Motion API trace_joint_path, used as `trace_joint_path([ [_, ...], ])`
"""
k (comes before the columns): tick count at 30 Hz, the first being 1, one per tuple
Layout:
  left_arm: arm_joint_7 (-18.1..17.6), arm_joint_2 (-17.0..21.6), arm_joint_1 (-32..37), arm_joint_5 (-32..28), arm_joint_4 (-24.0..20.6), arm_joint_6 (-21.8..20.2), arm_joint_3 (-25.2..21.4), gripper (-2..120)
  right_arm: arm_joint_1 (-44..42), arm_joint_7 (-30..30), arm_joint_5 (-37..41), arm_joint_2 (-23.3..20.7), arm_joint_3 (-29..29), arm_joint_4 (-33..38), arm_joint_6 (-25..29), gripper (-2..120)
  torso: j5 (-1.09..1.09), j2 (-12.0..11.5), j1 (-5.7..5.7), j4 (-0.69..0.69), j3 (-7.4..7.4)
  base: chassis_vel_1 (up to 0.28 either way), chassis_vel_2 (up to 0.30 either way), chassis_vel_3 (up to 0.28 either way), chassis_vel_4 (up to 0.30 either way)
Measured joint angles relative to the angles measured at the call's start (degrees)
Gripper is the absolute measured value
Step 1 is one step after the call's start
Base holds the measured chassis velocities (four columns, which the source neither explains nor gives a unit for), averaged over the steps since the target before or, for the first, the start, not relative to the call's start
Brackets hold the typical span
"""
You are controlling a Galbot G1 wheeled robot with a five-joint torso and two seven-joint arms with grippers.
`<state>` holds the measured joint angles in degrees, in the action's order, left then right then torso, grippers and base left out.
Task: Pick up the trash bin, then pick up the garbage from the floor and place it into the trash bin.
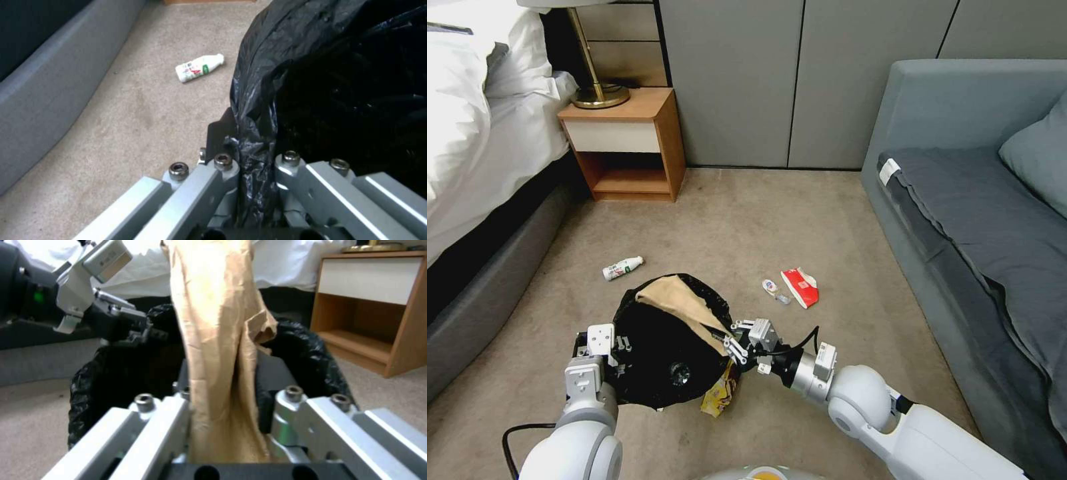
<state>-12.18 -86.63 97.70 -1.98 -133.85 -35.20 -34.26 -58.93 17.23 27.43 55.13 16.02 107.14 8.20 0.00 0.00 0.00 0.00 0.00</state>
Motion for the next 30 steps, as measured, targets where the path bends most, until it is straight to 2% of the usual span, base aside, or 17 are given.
trace_joint_path([
  [3,-0.01,-0.14,-0.10,0.02,-0.10,-0.07,0.12,1,0.72,-0.28,-0.04,0.10,0.95,-0.28,-0.32,33,0.00,0.00,0.00,0.00,0.00,0.000,0.000,0.000,0.000],
  [5,-0.01,-0.16,-0.10,0.03,-0.10,-0.08,0.15,1,0.75,-0.29,-0.04,0.10,1.01,-0.29,-0.34,35,0.00,0.00,0.00,0.00,0.00,0.000,0.000,0.000,0.000],
  [6,-0.01,-0.25,-0.10,0.11,-0.15,-0.10,0.26,1,1.07,-0.42,-0.04,0.12,1.51,-0.29,-0.58,45,0.00,0.00,0.00,0.00,0.00,0.000,0.000,0.000,0.000],
  [8,-0.01,-0.33,-0.13,0.19,-0.15,-0.10,0.35,1,1.25,-0.44,-0.04,0.12,1.72,-0.29,-0.69,49,0.00,0.00,0.00,0.00,0.00,0.000,0.000,0.000,0.000],
  [11,-0.01,-0.48,-0.28,0.38,-0.15,-0.14,0.65,1,1.75,-0.52,-0.01,0.08,2.40,-0.26,-1.14,63,0.00,0.00,0.00,0.00,0.00,0.000,0.000,0.000,0.000],
  [12,-0.01,-0.48,-0.28,0.38,-0.15,-0.14,0.65,1,1.75,-0.52,-0.01,0.08,2.40,-0.26,-1.14,63,0.00,0.00,0.00,0.00,0.00,0.000,0.000,0.000,0.000],
  [13,-0.01,-0.53,-0.33,0.48,-0.15,-0.15,0.77,1,1.91,-0.55,0.00,0.05,2.64,-0.23,-1.29,70,0.00,0.00,0.00,0.00,0.00,0.000,0.000,0.000,0.000],
  [15,-0.01,-0.54,-0.34,0.51,-0.15,-0.15,0.82,1,1.98,-0.57,0.01,0.04,2.75,-0.22,-1.36,71,0.00,0.00,0.00,0.00,0.00,0.000,0.000,0.000,0.000],
  [19,-0.02,-0.60,-0.25,0.80,-0.16,-0.17,1.27,1,2.53,-0.72,0.03,0.14,3.45,-0.27,-1.76,92,0.00,0.00,0.00,0.00,0.00,0.000,0.000,0.000,0.000],
  [25,-0.02,-0.64,-0.05,1.14,-0.15,-0.17,1.76,1,3.24,-0.98,0.12,0.29,3.99,-0.31,-2.16,107,0.00,0.00,0.00,0.00,0.00,0.000,0.000,0.000,0.000],
  [30,-0.02,-0.74,0.02,1.45,-0.15,-0.16,2.24,1,3.82,-1.19,0.31,0.42,4.20,-0.20,-2.50,113,0.00,0.00,0.00,0.00,0.00,0.000,0.000,0.000,0.000],
])
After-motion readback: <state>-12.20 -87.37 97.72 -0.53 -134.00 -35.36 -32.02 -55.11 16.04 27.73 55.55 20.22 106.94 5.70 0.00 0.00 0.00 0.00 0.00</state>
